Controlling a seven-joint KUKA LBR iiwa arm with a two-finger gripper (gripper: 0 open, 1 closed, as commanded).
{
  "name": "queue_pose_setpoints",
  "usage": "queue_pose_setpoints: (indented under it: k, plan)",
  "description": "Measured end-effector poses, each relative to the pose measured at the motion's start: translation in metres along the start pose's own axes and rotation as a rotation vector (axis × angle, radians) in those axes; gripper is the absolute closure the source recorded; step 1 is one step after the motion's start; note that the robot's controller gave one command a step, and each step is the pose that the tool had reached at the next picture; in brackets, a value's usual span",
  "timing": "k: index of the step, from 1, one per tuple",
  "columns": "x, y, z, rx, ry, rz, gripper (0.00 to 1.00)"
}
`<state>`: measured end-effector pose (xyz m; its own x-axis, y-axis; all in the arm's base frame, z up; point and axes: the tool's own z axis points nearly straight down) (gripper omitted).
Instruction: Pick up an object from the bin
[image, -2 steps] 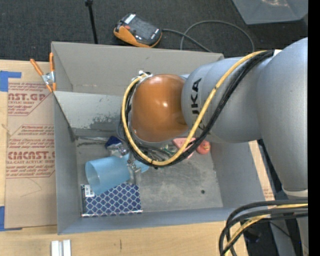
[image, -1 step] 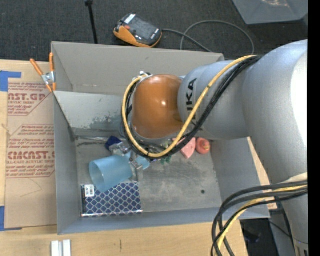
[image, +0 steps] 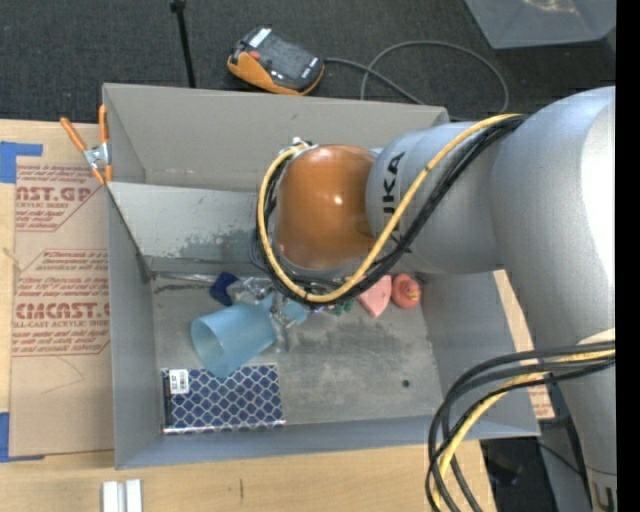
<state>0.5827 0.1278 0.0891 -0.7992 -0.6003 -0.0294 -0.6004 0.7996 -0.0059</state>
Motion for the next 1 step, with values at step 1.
queue_pose_setpoints:
  k: [1]
  plan:
    - [-0.0039, -0.0064, 0.0139, -0.004, 0.006, 0.009, 1.0]
